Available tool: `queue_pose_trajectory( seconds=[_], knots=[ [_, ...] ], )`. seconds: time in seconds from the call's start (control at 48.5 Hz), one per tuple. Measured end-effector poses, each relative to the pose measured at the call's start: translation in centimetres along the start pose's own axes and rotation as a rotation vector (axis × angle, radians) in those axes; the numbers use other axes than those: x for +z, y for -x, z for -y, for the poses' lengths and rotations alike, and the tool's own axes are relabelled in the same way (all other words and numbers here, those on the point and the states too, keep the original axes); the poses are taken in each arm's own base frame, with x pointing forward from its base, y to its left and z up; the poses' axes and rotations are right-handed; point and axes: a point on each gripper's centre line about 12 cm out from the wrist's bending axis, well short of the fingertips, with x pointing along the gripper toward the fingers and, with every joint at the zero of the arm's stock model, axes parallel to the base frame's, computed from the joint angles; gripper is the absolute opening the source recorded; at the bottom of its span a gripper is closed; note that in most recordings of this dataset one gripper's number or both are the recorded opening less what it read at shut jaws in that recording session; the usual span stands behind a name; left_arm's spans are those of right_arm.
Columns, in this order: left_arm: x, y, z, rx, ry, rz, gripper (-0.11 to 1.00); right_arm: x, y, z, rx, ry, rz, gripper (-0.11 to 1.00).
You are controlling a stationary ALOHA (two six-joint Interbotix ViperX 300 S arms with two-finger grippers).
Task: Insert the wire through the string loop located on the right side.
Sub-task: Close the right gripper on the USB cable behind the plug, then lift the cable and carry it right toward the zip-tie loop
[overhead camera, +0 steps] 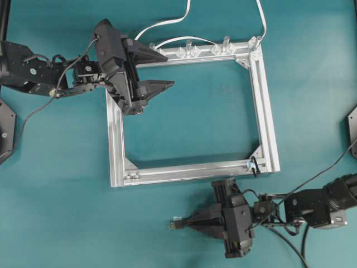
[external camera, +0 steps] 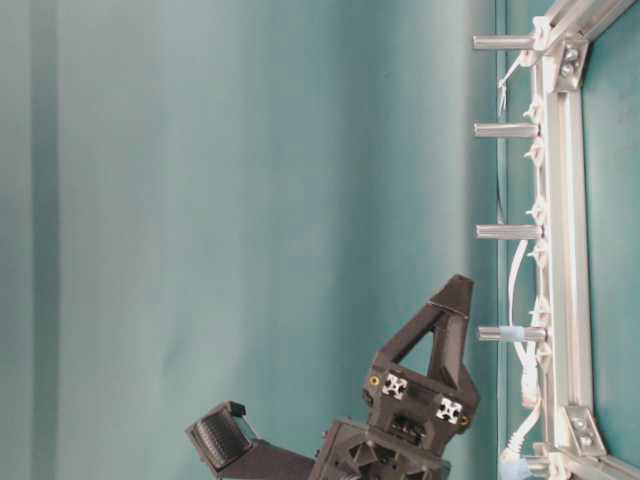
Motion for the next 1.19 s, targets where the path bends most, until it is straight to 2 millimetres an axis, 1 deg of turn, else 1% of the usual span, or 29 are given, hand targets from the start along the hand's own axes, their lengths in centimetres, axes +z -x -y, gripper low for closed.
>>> queue_pose_trajectory(
  seconds=[0.144,0.268,0.453,0.577,0.886,0.968,1.05,1.195],
  knots=[
    [0.0,0.0,0.0,0.0,0.002,-0.002,0.74,0.6,0.3,-0.1,0.005,-0.003,0.01,0.11],
    [0.0,0.0,0.1,-0.001,0.001,0.0,0.74,2.1,1.0,-0.2,0.017,-0.004,0.026,0.11],
    [0.0,0.0,0.1,-0.001,0.001,0.0,0.73,5.0,2.6,-0.9,0.056,0.016,0.057,0.11],
    [0.0,0.0,0.1,-0.001,0.0,-0.002,0.73,5.9,3.2,-1.1,0.072,0.015,0.061,0.11],
    [0.0,0.0,0.1,-0.003,-0.001,-0.002,0.73,5.5,3.5,-1.2,0.085,0.018,0.018,0.11],
    [0.0,0.0,0.1,-0.001,0.001,-0.002,0.73,5.4,3.8,-1.0,0.084,0.019,0.015,0.11],
    [0.0,0.0,0.1,-0.003,0.001,-0.002,0.73,5.4,4.7,-0.8,0.087,0.021,0.013,0.11],
    [-0.1,0.0,0.1,-0.003,0.001,-0.009,0.73,5.3,6.7,0.0,0.091,0.022,0.012,0.11]
  ],
)
